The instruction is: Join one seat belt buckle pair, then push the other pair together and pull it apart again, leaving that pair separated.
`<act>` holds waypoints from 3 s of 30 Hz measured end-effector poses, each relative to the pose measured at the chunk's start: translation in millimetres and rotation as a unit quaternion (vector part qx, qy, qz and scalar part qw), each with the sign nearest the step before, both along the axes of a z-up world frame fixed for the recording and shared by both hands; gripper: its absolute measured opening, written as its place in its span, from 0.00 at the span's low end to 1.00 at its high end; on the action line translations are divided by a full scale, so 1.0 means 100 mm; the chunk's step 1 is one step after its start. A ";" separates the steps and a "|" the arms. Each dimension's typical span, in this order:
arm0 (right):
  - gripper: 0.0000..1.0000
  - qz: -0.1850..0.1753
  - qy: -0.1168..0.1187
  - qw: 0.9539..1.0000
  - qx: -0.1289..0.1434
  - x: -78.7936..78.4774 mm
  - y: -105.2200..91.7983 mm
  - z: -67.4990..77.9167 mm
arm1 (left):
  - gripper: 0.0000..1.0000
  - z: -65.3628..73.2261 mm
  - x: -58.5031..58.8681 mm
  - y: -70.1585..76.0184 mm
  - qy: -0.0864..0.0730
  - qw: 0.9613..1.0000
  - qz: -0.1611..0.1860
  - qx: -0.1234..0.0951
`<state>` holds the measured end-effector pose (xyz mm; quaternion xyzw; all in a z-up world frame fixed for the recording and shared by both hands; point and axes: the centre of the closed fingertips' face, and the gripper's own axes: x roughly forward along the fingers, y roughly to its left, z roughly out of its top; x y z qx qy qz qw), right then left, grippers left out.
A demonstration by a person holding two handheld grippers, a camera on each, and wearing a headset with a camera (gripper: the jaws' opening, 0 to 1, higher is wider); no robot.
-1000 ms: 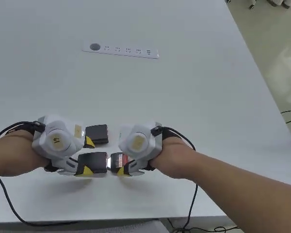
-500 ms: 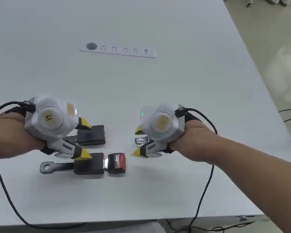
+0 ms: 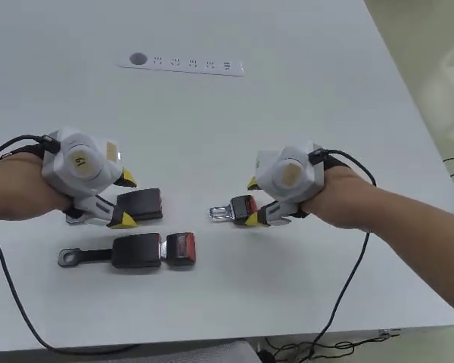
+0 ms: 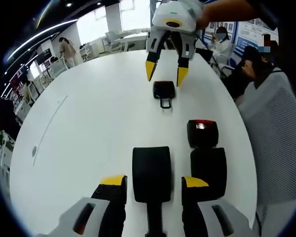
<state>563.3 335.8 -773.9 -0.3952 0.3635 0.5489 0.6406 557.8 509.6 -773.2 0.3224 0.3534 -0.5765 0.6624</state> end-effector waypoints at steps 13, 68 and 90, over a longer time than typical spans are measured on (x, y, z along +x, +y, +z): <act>0.32 0.013 0.014 1.000 0.004 0.00 0.02 -0.18 | 0.36 -0.16 0.03 0.07 0.020 0.999 -0.006 0.031; 0.31 0.025 0.022 0.998 0.047 0.03 0.98 -0.20 | 0.33 -0.17 -0.01 0.02 0.012 0.998 -0.028 0.059; 0.29 0.035 0.018 0.999 0.027 0.02 1.16 -0.22 | 0.32 -0.20 0.01 0.04 0.012 0.998 -0.037 0.055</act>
